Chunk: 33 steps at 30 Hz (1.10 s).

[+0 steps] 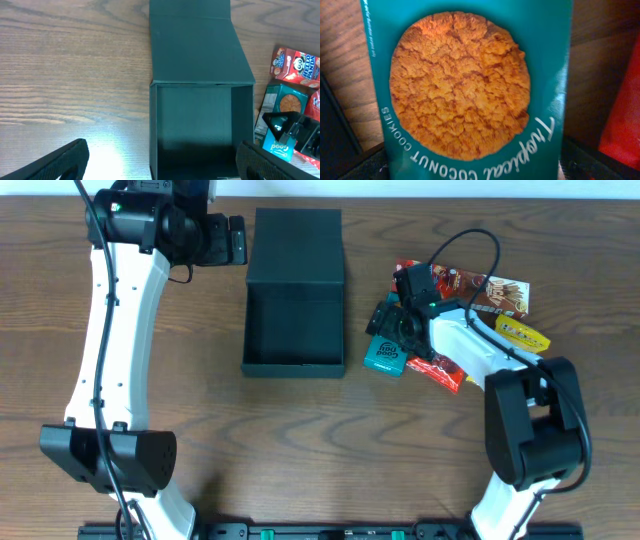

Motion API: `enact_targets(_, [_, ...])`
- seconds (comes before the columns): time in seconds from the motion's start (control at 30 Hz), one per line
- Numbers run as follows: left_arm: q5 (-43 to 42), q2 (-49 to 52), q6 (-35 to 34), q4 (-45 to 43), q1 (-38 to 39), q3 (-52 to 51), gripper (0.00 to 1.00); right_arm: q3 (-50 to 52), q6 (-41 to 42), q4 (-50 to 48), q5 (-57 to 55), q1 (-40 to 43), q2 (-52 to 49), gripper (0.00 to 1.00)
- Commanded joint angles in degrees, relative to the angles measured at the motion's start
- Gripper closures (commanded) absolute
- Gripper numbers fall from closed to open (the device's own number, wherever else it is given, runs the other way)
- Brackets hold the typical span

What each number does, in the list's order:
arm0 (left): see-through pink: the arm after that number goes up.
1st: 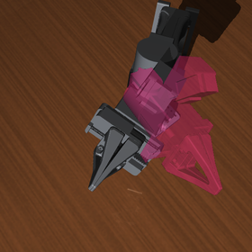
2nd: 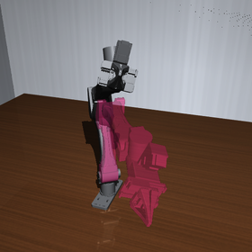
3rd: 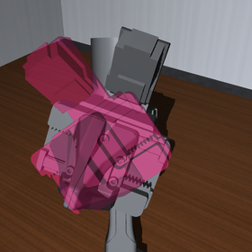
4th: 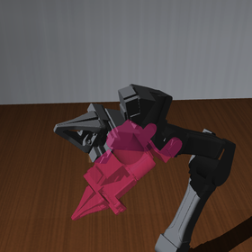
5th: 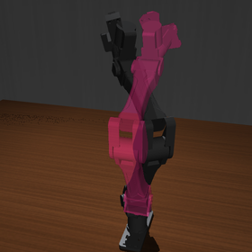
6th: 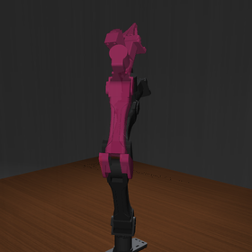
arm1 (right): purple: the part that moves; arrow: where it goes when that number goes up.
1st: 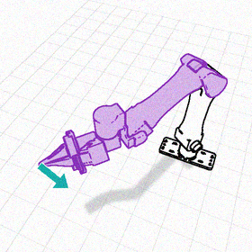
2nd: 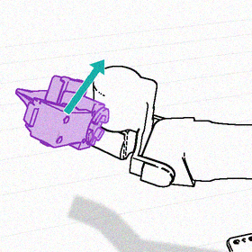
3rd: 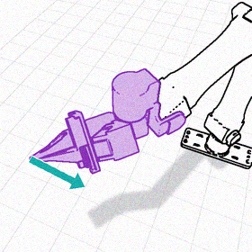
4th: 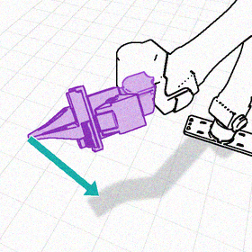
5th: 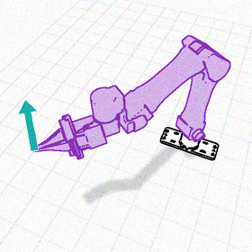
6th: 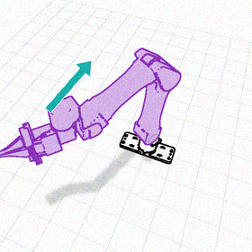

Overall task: Pack container
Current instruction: 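Carry the teal box left and lower it into the black box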

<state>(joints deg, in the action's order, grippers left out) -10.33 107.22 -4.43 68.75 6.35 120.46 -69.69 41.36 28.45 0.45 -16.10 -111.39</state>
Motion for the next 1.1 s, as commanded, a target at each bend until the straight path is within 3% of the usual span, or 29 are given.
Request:
enact_targets(0.0, [0.24,0.46,0.63,-0.02,-0.44,-0.11,0.05,-0.81,-3.19,-0.5,0.0,-0.57,-0.72,0.01])
enact_targets(0.13, [0.24,0.46,0.63,0.0,-0.44,-0.11,0.05,-0.81,-5.49,-0.57,0.0,-1.25,-1.46,0.03])
enact_targets(0.4, [0.5,0.46,0.66,0.0,-0.44,-0.11,0.05,-1.66,-7.96,-0.68,-0.02,-3.13,-1.49,0.27])
enact_targets(0.63, [3.43,0.46,0.63,-0.28,-2.1,-0.11,0.05,-8.9,-11.23,6.01,-0.04,-3.13,-1.46,0.32])
enact_targets(1.07, [3.23,0.46,0.63,0.26,-15.45,-0.11,0.05,-29.97,-15.34,22.71,0.0,-7.32,-1.44,0.35])
